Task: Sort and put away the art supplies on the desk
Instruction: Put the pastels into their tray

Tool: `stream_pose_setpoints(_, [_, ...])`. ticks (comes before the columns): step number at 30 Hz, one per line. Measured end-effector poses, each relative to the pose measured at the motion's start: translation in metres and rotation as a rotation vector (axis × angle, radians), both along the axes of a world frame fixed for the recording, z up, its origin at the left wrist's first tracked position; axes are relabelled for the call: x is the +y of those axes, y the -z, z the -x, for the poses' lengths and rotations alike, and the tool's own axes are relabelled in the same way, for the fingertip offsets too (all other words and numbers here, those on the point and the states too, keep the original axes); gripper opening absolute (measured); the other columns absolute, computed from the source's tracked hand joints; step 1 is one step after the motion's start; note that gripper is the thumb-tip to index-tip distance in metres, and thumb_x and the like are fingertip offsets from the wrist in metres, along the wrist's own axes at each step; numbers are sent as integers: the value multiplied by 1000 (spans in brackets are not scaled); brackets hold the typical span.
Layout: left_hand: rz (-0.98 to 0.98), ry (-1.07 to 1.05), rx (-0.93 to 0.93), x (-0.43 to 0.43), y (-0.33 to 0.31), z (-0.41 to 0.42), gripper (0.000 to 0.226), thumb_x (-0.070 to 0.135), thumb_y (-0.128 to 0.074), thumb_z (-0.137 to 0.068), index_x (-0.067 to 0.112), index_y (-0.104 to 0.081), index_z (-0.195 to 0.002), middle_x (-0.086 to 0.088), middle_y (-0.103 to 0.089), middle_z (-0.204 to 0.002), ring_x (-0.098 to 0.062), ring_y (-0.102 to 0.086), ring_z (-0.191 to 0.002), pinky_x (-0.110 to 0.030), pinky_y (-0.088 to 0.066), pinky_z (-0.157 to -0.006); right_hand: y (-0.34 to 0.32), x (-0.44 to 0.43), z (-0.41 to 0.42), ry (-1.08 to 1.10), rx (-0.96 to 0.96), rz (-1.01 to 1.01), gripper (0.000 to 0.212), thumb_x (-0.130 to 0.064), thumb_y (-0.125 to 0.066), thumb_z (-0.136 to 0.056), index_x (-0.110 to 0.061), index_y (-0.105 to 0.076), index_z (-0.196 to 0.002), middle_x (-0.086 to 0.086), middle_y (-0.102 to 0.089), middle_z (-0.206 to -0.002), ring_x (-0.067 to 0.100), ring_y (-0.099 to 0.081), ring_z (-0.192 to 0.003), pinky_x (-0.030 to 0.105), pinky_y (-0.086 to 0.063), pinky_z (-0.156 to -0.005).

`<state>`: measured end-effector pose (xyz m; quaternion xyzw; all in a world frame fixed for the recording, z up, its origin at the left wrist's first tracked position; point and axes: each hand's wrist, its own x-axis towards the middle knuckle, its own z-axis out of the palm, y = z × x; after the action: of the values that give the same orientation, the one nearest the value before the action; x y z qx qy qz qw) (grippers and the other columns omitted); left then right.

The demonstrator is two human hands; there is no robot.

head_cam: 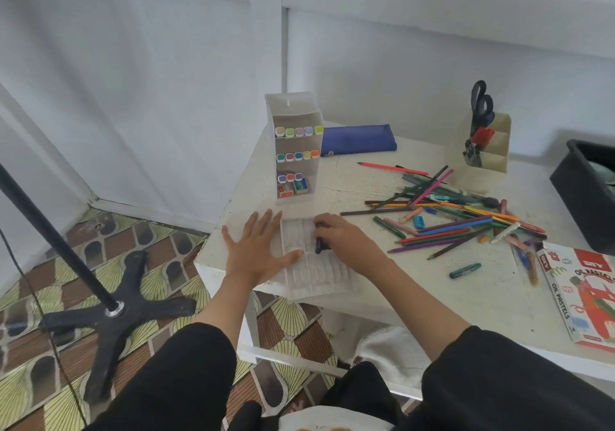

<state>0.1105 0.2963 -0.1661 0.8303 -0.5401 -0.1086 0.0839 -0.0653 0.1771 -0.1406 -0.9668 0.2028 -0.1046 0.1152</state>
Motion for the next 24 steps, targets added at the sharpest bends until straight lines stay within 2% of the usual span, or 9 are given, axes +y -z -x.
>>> stream_pose_setpoints(2, [3, -4, -2, 0, 0, 0, 105, 92, -8, -57, 42, -1, -150, 18, 3, -158, -7, 9, -146, -66, 8, -109, 2, 1, -2, -5, 9, 27, 39, 17, -55, -76, -3, -65, -108, 15, -51, -128, 31, -52, -110, 43, -52, -83])
stream_pose_setpoints(7, [7, -6, 7, 0, 0, 0, 105, 92, -9, -57, 42, -1, -149, 18, 2, -159, -7, 8, -146, -66, 8, -109, 5, 8, -3, -7, -78, 33, 38, 18, -55, -76, 1, -65, -108, 16, -60, -117, 32, -56, -107, 43, -53, -82])
stream_pose_setpoints(12, [22, -6, 7, 2, -2, 1, 100, 92, -9, -59, 47, 6, -147, 18, 2, -158, -7, 7, -146, -66, 7, -109, 8, 18, -2, 37, -191, 109, 42, 18, -73, -57, 4, -69, -97, 16, -70, -97, 30, -67, -87, 38, -57, -75])
stream_pose_setpoints(14, [26, -7, 2, 2, -1, 1, 100, 92, -9, -59, 47, 5, -147, 18, 2, -158, -7, 7, -146, -66, 7, -109, 11, 25, -1, 61, -189, 142, 39, 17, -67, -60, 3, -69, -97, 16, -70, -98, 31, -67, -89, 39, -57, -75])
stream_pose_setpoints(17, [34, -7, 1, 1, 0, 0, 100, 92, -9, -59, 48, 4, -147, 18, 1, -159, -8, 6, -146, -67, 7, -109, 14, 33, 4, 61, -184, 204, 32, 2, -44, -74, 2, -69, -94, 15, -70, -97, 30, -67, -90, 36, -57, -75])
stream_pose_setpoints(21, [29, -5, 2, 1, 1, 0, 100, 93, -8, -58, 48, 3, -147, 18, 1, -159, -8, 6, -146, -67, 7, -109, 14, 33, 8, 47, -206, 168, 32, -24, -46, -88, -2, -69, -94, 11, -69, -96, 25, -65, -90, 33, -55, -77])
stream_pose_setpoints(24, [22, -8, 0, 1, 1, 0, 100, 93, -7, -57, 48, 4, -147, 18, 2, -159, -7, 7, -146, -67, 7, -109, 16, 31, 10, 59, -214, 159, 35, -28, -45, -88, -4, -69, -96, 9, -69, -99, 23, -64, -92, 32, -55, -76])
